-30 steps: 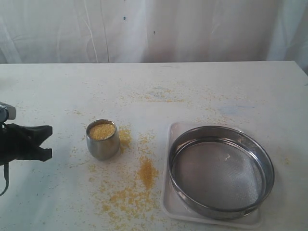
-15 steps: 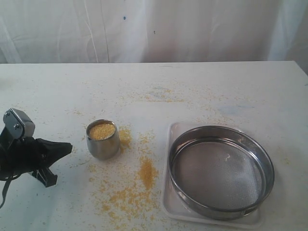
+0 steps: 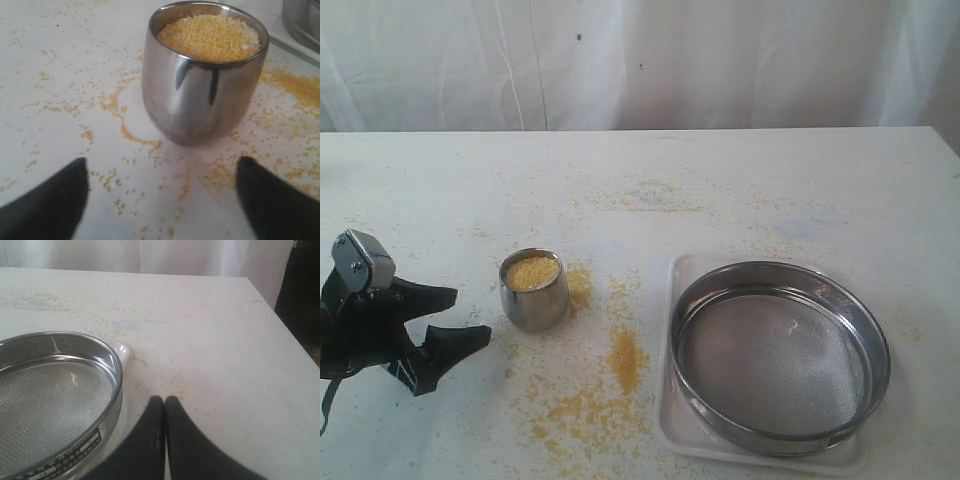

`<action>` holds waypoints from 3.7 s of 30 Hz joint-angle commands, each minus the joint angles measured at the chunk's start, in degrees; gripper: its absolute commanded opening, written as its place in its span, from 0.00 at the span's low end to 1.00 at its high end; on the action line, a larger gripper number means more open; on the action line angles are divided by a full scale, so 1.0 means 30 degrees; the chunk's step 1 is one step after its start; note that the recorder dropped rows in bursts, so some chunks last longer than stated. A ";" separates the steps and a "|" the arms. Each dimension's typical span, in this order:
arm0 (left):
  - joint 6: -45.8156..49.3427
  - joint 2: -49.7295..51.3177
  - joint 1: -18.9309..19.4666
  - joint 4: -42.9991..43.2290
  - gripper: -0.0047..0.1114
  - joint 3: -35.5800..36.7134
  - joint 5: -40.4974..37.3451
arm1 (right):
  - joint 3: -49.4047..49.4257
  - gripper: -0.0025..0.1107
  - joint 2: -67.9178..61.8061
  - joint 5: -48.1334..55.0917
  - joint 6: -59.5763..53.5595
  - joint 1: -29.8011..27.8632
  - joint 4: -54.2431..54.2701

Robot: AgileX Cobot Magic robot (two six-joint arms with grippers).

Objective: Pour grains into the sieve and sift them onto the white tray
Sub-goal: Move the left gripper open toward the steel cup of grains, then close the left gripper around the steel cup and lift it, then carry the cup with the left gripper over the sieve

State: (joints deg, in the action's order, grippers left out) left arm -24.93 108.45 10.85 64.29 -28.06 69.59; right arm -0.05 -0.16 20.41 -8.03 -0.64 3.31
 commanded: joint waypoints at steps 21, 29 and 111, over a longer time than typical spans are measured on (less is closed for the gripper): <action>0.1922 0.0023 -0.0092 -0.0747 0.94 -0.0007 0.0124 | 0.0017 0.02 0.0053 -0.0119 -0.0095 0.0023 -0.0108; 0.2368 0.0023 -0.2241 0.0208 0.94 -0.1353 0.0124 | 0.0017 0.02 0.0053 -0.0119 -0.0095 0.0023 -0.0108; 0.2800 0.3167 -0.4064 -0.0003 0.04 -0.7657 0.0124 | 0.0017 0.02 0.0053 -0.0119 -0.0344 0.0023 -0.0108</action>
State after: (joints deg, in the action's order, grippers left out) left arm -14.97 118.98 -0.74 64.65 -51.16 68.21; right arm -0.05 -0.16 20.41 -8.54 -0.64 3.31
